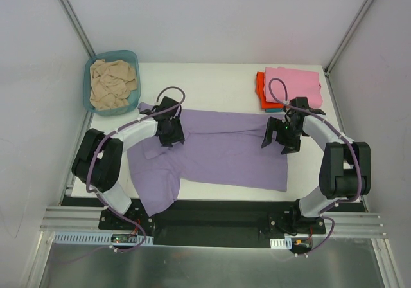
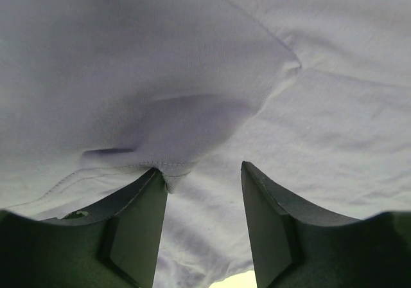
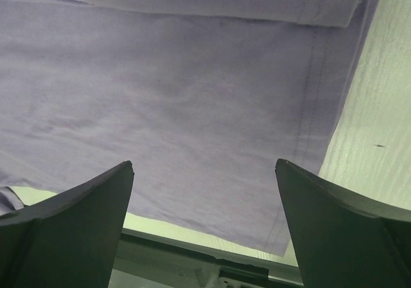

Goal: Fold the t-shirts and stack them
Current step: Fold the flattened tshirt in 1/3 of the way

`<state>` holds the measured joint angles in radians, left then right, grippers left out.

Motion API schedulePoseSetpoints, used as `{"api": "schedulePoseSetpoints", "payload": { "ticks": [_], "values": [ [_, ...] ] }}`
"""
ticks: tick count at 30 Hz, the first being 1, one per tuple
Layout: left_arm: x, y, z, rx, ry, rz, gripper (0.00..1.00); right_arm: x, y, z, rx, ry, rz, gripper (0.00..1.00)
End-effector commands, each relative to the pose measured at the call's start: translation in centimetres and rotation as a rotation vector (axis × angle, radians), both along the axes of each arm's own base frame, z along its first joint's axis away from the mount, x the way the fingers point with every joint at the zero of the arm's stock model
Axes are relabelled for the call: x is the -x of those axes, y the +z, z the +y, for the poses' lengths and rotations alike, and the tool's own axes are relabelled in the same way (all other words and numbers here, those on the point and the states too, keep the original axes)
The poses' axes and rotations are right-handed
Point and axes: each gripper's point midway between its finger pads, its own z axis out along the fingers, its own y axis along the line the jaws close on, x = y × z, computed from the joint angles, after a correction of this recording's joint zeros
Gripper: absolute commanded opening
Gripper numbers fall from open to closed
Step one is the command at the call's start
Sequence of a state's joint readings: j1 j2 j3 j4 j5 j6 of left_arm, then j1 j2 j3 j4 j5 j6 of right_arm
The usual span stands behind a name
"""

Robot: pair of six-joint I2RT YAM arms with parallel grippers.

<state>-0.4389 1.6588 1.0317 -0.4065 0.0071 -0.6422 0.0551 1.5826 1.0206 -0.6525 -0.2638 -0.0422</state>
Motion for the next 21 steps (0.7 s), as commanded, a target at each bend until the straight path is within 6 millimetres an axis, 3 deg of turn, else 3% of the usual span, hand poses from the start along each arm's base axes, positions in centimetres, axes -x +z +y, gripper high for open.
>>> {"api": "schedulePoseSetpoints", "payload": {
  "ticks": [1,14,17,21],
  "values": [
    [-2.2,1.2,0.5,-0.050,0.027,-0.069,0.48,-0.4,1.4,-0.4,0.022,0.007,-0.041,0.97],
    [-8.3,2.1,1.7,-0.065,0.052,-0.121,0.49,-0.5,1.1,-0.8,0.050,0.001,-0.032,0.97],
    [-8.8,1.9,2.1,-0.048,0.045,-0.112,0.51,-0.5,0.9,-1.0,0.060,-0.001,-0.025,0.97],
    [-8.0,1.8,1.8,-0.030,-0.008,-0.096,0.51,-0.6,0.8,-1.1,0.062,0.000,-0.021,0.97]
  ]
}}
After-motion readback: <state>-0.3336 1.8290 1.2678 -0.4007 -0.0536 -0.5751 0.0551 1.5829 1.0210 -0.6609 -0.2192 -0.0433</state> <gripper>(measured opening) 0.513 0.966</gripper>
